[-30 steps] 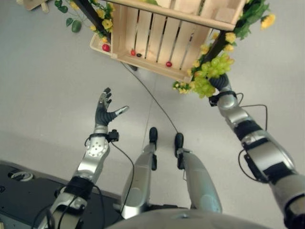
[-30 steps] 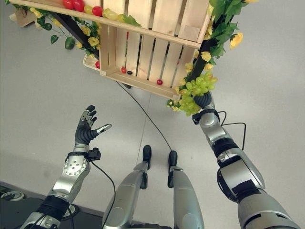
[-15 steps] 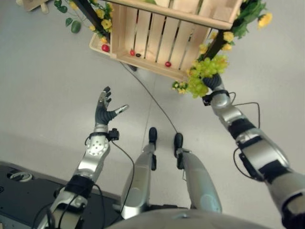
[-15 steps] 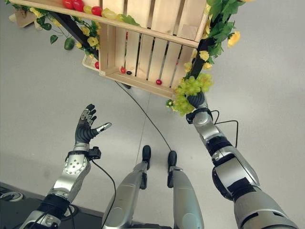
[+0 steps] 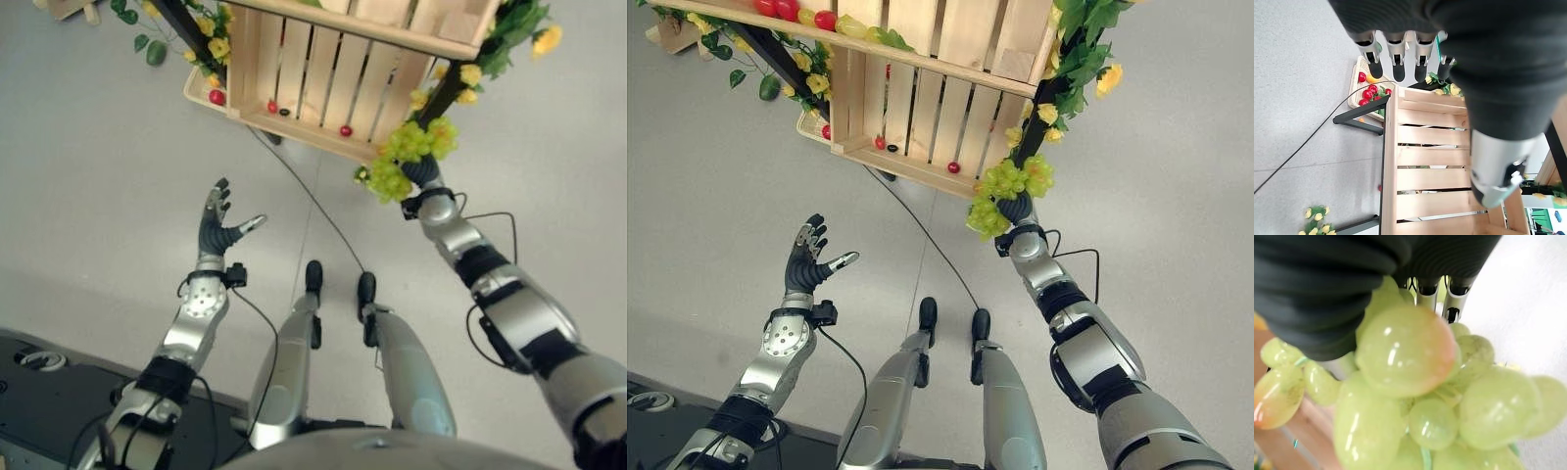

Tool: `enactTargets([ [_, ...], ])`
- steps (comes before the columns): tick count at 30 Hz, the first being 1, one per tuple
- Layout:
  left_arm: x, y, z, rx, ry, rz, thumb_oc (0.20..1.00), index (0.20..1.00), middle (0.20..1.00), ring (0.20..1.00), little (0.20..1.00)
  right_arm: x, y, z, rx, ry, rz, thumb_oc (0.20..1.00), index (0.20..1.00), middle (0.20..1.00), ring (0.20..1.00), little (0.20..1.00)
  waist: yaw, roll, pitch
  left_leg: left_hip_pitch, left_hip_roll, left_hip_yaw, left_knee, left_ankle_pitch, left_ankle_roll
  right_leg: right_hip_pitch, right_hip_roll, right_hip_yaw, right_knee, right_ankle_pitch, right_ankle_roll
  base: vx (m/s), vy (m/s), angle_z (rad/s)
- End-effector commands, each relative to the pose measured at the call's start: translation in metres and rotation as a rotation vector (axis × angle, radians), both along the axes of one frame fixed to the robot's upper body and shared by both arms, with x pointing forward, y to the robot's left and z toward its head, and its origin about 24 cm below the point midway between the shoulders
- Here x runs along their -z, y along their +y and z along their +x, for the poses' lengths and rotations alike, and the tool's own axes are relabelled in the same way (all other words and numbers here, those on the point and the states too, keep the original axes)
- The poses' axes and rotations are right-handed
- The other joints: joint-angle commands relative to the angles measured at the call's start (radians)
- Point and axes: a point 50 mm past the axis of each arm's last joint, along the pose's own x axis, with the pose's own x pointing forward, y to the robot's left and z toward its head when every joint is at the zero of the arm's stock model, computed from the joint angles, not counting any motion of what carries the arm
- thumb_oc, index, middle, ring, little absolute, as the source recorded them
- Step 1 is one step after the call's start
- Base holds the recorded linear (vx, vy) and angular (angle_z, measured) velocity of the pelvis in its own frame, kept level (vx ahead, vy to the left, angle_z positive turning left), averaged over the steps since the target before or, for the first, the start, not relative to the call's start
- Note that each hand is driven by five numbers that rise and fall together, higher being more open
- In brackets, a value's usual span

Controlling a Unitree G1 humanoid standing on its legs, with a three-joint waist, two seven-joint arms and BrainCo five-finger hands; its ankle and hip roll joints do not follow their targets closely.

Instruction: Pick up the fruits from the basket on one side to the basket on the other side

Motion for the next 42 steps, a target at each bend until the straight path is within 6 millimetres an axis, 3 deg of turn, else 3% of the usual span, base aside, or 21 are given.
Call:
enactTargets([
  [1, -0.018, 0.001, 0.000, 0.016, -0.083, 0.046, 1.000, 1.000, 1.000, 1.000, 1.000, -0.052, 0.055, 0.003, -0.202, -0.211, 0.039, 0.200, 0.200, 0.200, 0.200, 0.200, 0.039, -0.040, -0.008, -0.010, -0.009, -0.003, 0.078, -0.061, -0.004, 0.048, -0.061, 0.048, -0.101, 0.130, 0.127, -0.02, 0.004, 0.15],
  [20, -0.019, 0.002, 0.003, 0.023, -0.082, 0.071, 1.000, 1.000, 1.000, 1.000, 1.000, -0.064, 0.076, -0.001, -0.289, -0.251, -0.003, 0.200, 0.200, 0.200, 0.200, 0.200, 0.070, -0.046, 0.003, -0.038, -0.024, -0.017, 0.106, -0.067, 0.002, 0.046, -0.084, 0.029, -0.098, 0.138, 0.136, -0.01, 0.016, 0.08],
  [34, -0.024, 0.010, -0.002, 0.047, -0.086, 0.072, 1.000, 1.000, 1.000, 1.000, 1.000, -0.153, 0.026, 0.024, -0.072, -0.430, -0.027, 0.200, 0.200, 0.200, 0.200, 0.200, 0.093, -0.053, 0.006, -0.056, -0.031, -0.039, 0.095, -0.058, 0.003, 0.035, -0.083, 0.009, -0.092, 0.132, 0.135, 0.01, -0.007, 0.04],
  [42, -0.024, 0.011, -0.003, 0.058, -0.078, 0.081, 1.000, 1.000, 1.000, 1.000, 1.000, -0.178, 0.010, 0.028, 0.001, -0.455, -0.016, 0.200, 0.200, 0.200, 0.200, 0.200, 0.098, -0.047, 0.003, -0.057, -0.039, -0.053, 0.061, -0.039, -0.001, 0.026, -0.088, -0.010, -0.095, 0.129, 0.133, 0.01, -0.012, 0.05],
])
